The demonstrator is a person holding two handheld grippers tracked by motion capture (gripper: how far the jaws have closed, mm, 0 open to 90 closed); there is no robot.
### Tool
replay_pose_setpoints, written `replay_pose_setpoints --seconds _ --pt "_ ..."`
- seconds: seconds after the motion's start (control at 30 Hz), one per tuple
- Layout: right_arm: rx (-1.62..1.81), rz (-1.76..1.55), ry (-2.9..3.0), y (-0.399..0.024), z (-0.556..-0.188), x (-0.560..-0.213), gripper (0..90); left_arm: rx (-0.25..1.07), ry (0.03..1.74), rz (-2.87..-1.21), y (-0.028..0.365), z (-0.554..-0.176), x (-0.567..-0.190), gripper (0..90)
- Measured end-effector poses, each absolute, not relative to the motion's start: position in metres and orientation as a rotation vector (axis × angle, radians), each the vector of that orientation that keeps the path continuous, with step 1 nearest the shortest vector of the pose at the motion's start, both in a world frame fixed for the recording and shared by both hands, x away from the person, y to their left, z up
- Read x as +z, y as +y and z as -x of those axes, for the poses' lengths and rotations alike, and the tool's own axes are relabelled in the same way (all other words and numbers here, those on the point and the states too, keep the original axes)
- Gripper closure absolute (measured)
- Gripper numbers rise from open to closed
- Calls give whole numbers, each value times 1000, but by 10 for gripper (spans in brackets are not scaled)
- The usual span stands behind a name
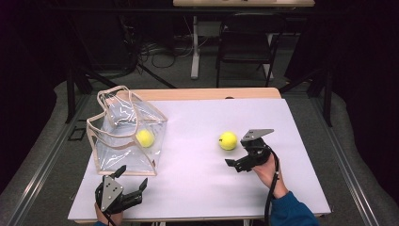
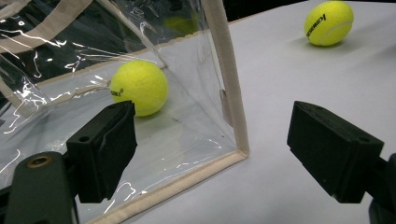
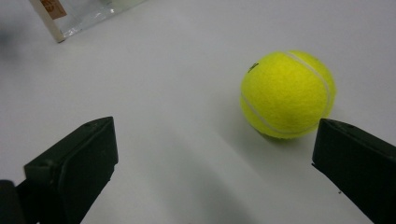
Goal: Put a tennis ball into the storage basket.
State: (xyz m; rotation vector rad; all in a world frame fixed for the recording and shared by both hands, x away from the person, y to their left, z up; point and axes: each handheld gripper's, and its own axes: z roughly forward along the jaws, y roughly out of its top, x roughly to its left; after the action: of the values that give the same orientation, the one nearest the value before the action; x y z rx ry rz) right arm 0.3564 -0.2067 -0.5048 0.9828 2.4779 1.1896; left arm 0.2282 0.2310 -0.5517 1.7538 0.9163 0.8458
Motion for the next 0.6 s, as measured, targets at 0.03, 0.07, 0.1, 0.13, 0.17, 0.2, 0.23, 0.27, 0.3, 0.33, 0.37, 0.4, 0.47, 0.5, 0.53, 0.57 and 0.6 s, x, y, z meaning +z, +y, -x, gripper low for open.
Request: replay_pose_setpoints --seconds 0.03,0.07,0.1,0.13,0.17,0.2,0.23,0.27,0.3,0.33,0.37,0.4,0.47,0.5,0.53,0.57,0.6 --pt "1185 -984 2476 -207 -357 -505 0 841 916 -1753 231 -228 -552 160" --pt "1184 -987 2472 -207 -357 -505 0 841 917 -1749 232 -229 -552 160" --pt "1175 -989 2472 -208 -358 -505 0 841 919 -1749 232 -229 -552 160" --pt "1172 -993 2471 -208 -359 -505 0 840 920 -1750 232 -229 -552 160" --pt "1178 -999 2471 -208 -360 -506 0 838 921 -1750 232 -229 -552 160" --pt "1168 -1002 2471 -208 -361 -506 0 836 918 -1750 232 -229 -552 160" --pt "1155 -1003 2475 -208 -362 -507 0 837 913 -1753 231 -229 -552 160" --pt "1148 -1007 2473 -208 -363 -508 0 840 910 -1759 230 -229 -552 160" --pt "1140 -1006 2476 -208 -364 -508 0 839 909 -1760 230 -229 -552 160" --pt "1124 -1011 2480 -208 -365 -509 0 837 909 -1757 230 -228 -552 160" --pt "1113 -1014 2480 -208 -366 -509 0 835 909 -1752 230 -228 -551 160" --pt "1110 -1020 2476 -209 -367 -509 0 835 906 -1751 230 -228 -551 160" --pt "1105 -1036 2477 -210 -370 -509 0 835 901 -1760 229 -228 -551 160" --pt "1087 -1039 2471 -209 -371 -510 0 836 899 -1760 229 -228 -551 160" --pt "1075 -1045 2463 -209 -373 -510 0 836 898 -1758 230 -227 -551 160" --pt "1072 -1047 2467 -209 -374 -511 0 838 903 -1753 230 -227 -551 160" --pt "1074 -1047 2465 -209 -376 -511 0 839 904 -1752 230 -227 -551 160"
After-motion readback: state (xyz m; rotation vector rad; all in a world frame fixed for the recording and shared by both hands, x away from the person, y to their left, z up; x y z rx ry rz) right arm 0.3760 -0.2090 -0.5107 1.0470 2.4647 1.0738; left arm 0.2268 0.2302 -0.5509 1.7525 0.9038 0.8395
